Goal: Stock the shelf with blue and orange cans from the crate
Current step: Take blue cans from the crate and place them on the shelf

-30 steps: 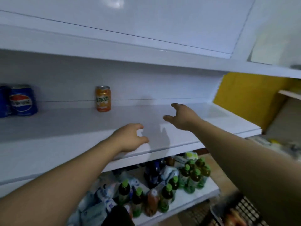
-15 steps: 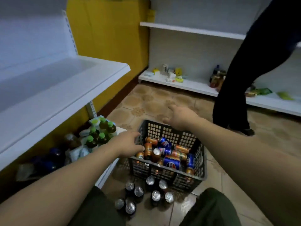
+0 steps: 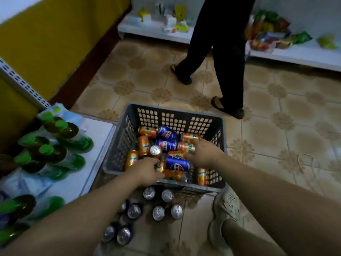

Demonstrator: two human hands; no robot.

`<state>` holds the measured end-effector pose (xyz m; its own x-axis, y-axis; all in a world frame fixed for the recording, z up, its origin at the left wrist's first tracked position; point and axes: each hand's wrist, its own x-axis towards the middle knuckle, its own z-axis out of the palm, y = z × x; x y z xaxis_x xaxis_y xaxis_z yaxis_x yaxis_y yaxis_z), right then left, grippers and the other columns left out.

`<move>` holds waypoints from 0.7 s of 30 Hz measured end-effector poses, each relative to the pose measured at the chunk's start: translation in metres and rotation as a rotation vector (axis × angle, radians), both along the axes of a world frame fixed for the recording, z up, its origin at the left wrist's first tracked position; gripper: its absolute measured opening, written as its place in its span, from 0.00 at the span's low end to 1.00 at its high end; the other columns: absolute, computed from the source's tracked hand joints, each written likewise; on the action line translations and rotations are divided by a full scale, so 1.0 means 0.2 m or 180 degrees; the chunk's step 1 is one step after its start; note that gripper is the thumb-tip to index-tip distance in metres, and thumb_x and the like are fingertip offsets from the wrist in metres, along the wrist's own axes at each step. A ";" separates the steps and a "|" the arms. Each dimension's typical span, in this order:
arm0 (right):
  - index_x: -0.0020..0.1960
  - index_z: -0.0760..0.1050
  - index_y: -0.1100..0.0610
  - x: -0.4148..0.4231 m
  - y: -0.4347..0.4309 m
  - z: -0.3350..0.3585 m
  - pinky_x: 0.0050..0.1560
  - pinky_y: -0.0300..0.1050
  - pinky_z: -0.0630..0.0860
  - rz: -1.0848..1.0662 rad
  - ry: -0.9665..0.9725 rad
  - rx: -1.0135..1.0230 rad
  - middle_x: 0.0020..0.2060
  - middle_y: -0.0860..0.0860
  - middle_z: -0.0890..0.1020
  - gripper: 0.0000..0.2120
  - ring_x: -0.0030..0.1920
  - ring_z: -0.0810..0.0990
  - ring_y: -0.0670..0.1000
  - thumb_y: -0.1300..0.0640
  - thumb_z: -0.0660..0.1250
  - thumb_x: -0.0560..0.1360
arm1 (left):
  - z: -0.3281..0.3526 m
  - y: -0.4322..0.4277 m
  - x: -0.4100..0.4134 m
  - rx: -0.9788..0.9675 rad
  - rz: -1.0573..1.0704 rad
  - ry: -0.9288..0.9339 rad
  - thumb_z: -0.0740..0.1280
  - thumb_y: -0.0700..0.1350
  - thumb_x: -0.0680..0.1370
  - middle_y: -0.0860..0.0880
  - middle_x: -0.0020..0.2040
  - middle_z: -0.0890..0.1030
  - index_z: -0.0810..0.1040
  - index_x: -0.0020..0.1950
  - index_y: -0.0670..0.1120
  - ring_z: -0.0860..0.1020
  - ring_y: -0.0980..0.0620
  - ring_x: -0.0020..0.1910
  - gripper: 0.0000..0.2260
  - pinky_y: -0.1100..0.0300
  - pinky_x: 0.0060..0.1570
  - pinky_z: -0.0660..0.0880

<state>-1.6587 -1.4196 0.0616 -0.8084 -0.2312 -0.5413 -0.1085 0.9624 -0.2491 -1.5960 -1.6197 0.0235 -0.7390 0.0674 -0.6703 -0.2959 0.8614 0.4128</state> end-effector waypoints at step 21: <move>0.73 0.59 0.52 -0.28 0.11 -1.19 0.60 0.52 0.75 -0.0731 -0.1160 -0.0699 0.64 0.54 0.71 0.36 0.59 0.75 0.55 0.52 0.74 0.71 | -1.00 0.09 -0.46 0.0580 0.0268 -0.0550 0.72 0.42 0.74 0.49 0.72 0.68 0.61 0.76 0.49 0.69 0.48 0.68 0.33 0.59 0.62 0.66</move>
